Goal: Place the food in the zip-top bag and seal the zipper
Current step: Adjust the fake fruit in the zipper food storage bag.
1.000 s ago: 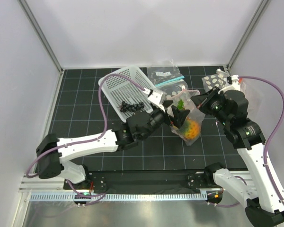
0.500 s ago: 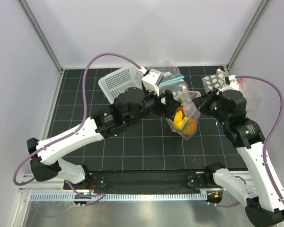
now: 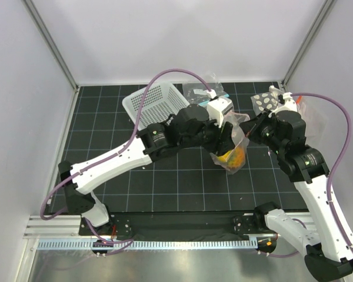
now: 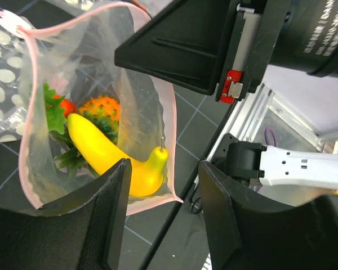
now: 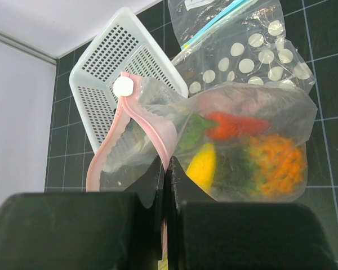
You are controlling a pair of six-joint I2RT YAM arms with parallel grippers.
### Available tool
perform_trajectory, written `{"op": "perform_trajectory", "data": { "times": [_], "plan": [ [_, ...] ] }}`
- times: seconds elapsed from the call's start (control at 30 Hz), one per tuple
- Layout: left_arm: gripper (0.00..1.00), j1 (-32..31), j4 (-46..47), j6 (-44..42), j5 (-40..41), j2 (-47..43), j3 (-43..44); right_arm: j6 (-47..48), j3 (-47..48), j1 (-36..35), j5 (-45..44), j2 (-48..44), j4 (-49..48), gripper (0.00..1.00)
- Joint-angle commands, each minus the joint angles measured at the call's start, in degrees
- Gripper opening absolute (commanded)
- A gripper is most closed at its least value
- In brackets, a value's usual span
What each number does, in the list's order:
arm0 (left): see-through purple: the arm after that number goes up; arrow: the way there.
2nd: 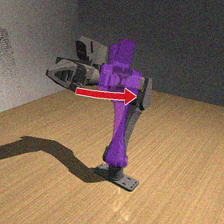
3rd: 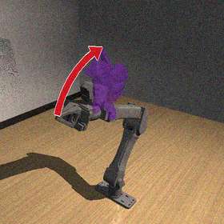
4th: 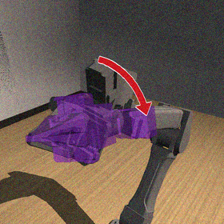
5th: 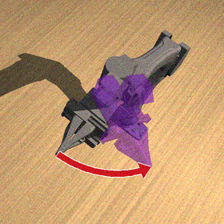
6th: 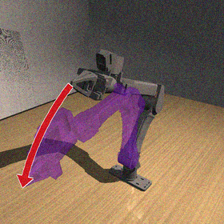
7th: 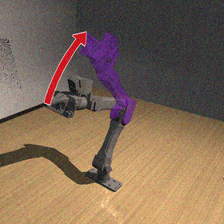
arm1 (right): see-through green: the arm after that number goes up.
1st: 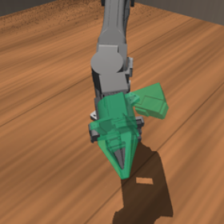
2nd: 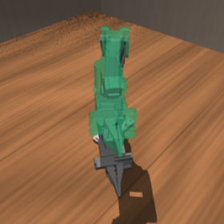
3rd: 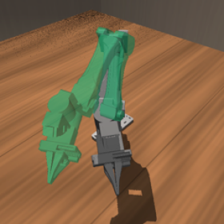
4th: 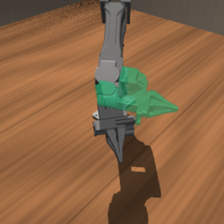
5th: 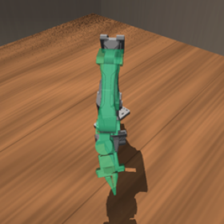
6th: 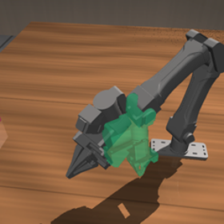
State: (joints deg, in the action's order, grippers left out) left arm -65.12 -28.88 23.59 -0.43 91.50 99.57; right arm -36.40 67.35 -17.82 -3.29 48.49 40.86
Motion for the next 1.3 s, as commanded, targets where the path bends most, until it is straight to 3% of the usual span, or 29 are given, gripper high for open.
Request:
{"op": "perform_trajectory", "data": {
  "times": [0.0, 0.2, 0.63, 0.77, 0.9, 1.13, 1.27],
  "plan": [
    [0.54, -0.18, -3.55, -0.83, -3.35, 1.22, 3.61, 1.25, 2.96, 0.25, -0.49, 0.11, -1.57, 0.01],
    [0.44, -0.09, -3.46, -1.45, -2.39, 3.32, 5.02, 1.42, 2.96, 0.25, -0.05, 0.11, -1.66, 0.01],
    [0.38, -0.18, -2.93, -1.53, -0.01, 6.40, 7.30, 0.90, 1.99, 0.25, 0.83, 0.11, -2.63, 0.01],
    [0.31, -0.18, -2.84, -1.53, -0.10, 7.72, 8.27, 0.90, 1.55, 0.25, 0.92, 0.11, -2.98, 0.01],
    [0.29, -0.18, -3.37, -1.36, -0.36, 8.87, 8.54, 0.89, 1.38, 0.25, 0.83, 0.20, -3.16, 0.01],
    [0.00, -0.18, -4.95, -1.62, -1.24, 8.69, 8.80, 0.89, 0.94, 0.25, 0.74, 0.29, -3.15, 0.01],
    [0.00, 1.66, -4.52, -0.31, -7.45, 7.02, 8.80, 0.72, 0.68, 0.25, 0.74, 0.29, -3.16, 0.01]
  ]
}}
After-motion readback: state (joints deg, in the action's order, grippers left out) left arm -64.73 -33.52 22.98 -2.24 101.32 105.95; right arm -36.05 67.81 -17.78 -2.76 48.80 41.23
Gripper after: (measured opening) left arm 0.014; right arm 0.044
